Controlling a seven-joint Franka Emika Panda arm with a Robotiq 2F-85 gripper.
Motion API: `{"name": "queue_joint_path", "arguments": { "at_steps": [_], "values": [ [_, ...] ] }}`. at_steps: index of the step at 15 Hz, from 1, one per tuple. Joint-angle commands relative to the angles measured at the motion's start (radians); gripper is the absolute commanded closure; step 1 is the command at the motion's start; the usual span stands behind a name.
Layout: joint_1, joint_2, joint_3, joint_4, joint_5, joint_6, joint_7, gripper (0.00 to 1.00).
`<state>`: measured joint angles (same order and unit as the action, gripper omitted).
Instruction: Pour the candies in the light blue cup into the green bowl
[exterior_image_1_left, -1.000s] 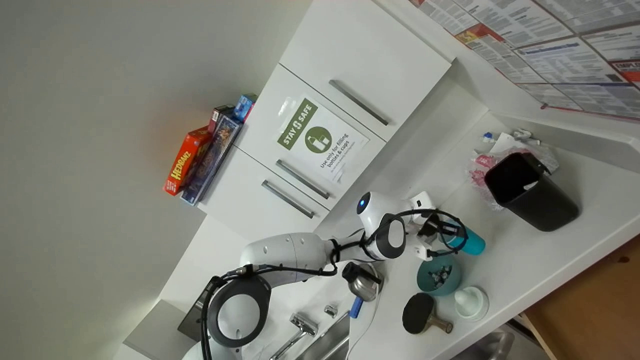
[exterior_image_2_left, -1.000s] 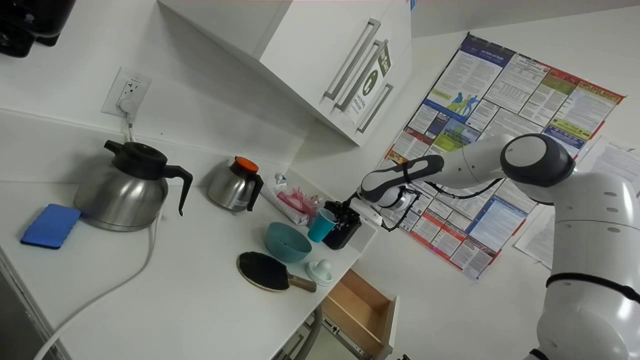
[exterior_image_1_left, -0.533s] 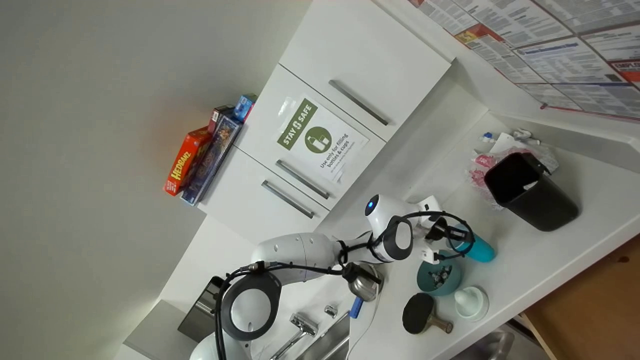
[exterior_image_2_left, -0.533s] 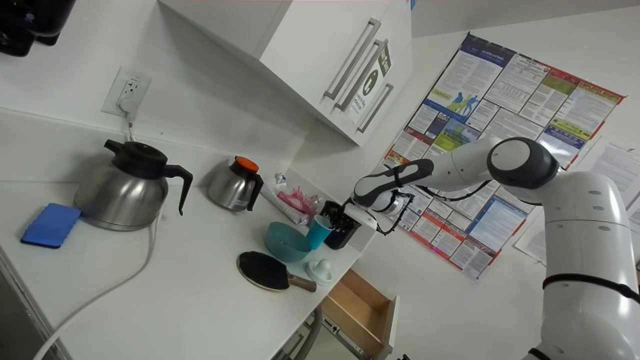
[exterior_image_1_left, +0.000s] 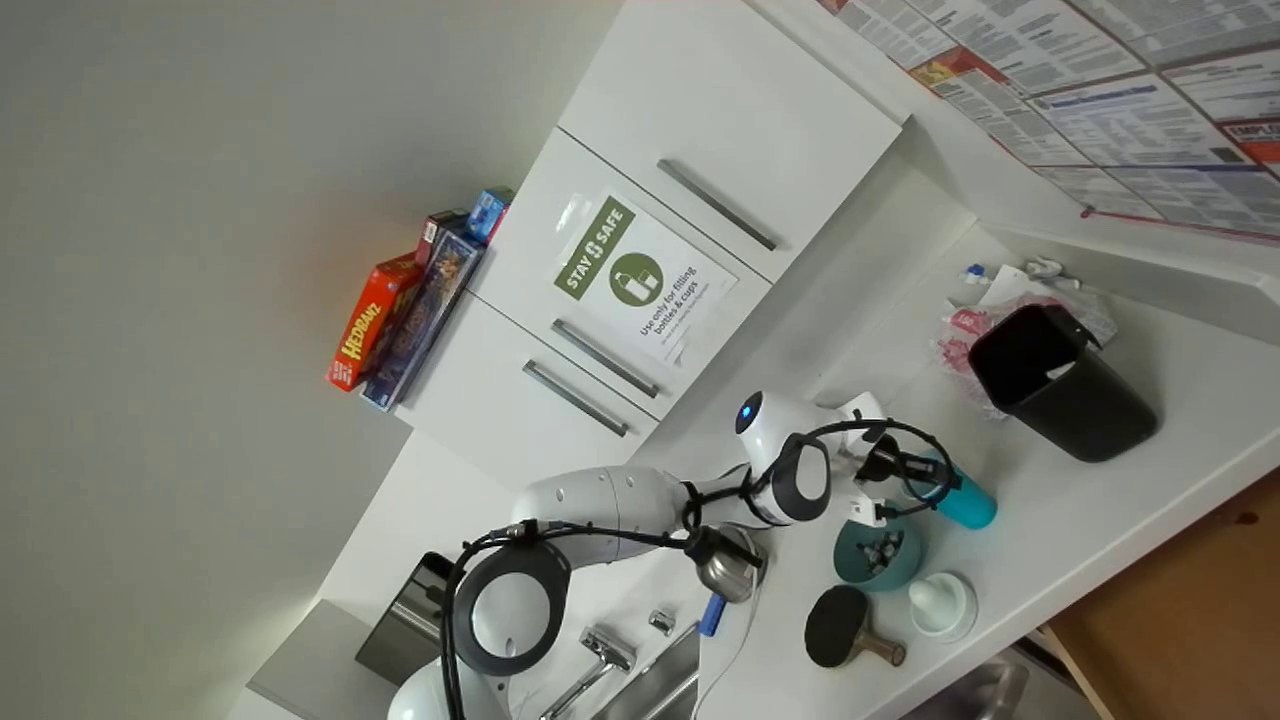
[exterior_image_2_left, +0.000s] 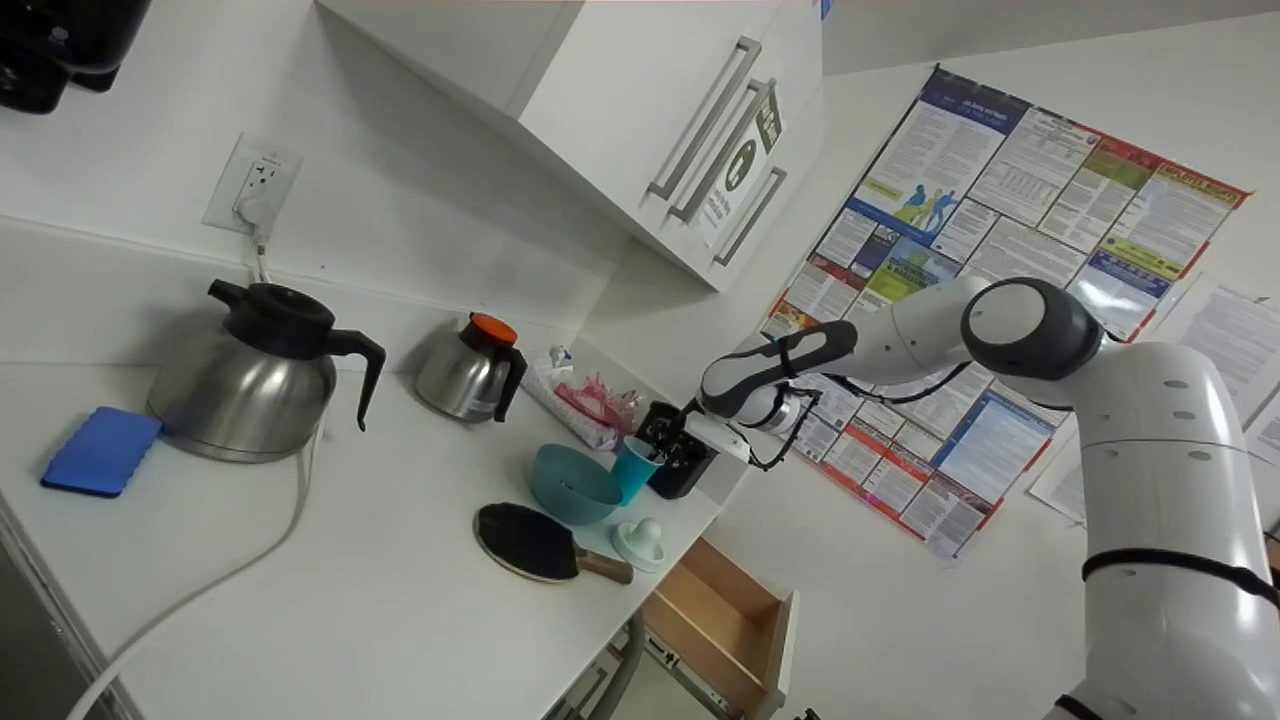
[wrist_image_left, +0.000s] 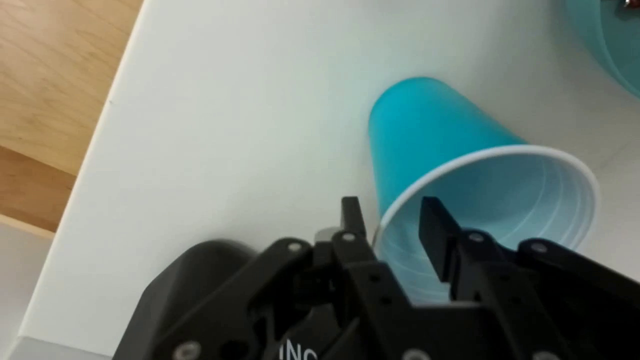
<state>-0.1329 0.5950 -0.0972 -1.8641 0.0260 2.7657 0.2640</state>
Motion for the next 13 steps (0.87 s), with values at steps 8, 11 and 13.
{"name": "queue_joint_path", "arguments": {
  "at_steps": [8,11,13],
  "values": [
    [0.087,-0.214,-0.055,-0.204,-0.022,0.183,-0.059,0.00],
    [0.091,-0.245,-0.062,-0.239,-0.028,0.204,-0.068,0.00],
    [0.081,-0.205,-0.048,-0.188,-0.006,0.176,-0.059,0.00]
  ]
}}
